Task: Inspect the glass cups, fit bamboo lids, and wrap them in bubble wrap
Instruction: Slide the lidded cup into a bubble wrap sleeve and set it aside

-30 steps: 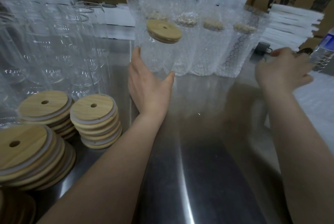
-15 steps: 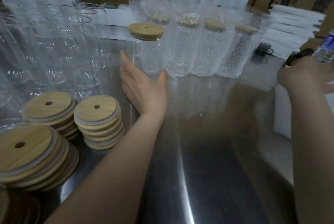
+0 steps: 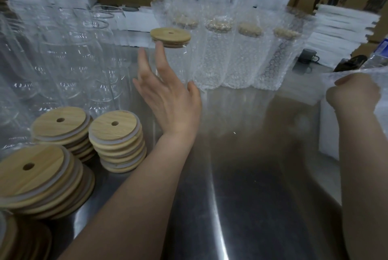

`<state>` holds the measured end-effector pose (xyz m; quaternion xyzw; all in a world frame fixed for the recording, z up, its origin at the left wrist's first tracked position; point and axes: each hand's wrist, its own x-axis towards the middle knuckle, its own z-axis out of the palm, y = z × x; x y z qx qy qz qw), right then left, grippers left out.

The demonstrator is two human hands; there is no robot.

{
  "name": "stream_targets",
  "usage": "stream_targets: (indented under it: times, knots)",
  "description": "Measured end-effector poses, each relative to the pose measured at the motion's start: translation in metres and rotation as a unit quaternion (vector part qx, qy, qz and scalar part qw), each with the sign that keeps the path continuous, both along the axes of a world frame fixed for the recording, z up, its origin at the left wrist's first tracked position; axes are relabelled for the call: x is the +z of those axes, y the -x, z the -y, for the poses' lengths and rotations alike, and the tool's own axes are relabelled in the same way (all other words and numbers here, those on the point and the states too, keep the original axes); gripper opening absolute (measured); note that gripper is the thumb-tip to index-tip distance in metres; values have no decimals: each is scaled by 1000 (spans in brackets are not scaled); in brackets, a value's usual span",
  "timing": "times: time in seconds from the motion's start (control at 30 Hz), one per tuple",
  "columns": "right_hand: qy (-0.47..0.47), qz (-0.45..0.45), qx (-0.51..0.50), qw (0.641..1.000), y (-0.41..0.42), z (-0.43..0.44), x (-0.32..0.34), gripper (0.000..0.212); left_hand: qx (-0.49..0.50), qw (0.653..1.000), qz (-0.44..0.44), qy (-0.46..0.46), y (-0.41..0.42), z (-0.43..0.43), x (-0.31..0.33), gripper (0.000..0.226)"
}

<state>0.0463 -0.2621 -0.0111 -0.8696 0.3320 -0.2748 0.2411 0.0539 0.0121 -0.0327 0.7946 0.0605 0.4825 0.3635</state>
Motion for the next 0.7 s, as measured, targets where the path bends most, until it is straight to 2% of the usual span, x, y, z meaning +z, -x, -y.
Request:
stream_targets:
  times: [0.07, 0.13, 0.23, 0.33, 0.57, 0.63, 0.7]
  knots:
    - [-33, 59, -43, 997, -27, 18, 29, 43, -5, 1000, 10, -25, 3, 1, 2, 78]
    - [-21, 110, -30, 993, -38, 28, 26, 40, -9, 999, 21, -42, 5, 3, 2, 74]
    - [-49, 192, -20, 980, -41, 32, 13, 35, -9, 997, 30, -72, 7, 3, 4, 82]
    - [-89, 275, -28, 957, -46, 29, 16, 33, -29, 995, 46, -80, 10, 5, 7, 80]
    - [-62, 371, -21, 926, -34, -8, 36, 35, -67, 982, 107, -138, 23, 16, 12, 75]
    - [-60, 394, 14, 917, -31, -27, 42, 35, -118, 973, 115, -162, 25, 19, 11, 65]
    - [-62, 392, 58, 916, -28, -47, 46, 32, -219, 955, 112, -164, 22, 22, 7, 47]
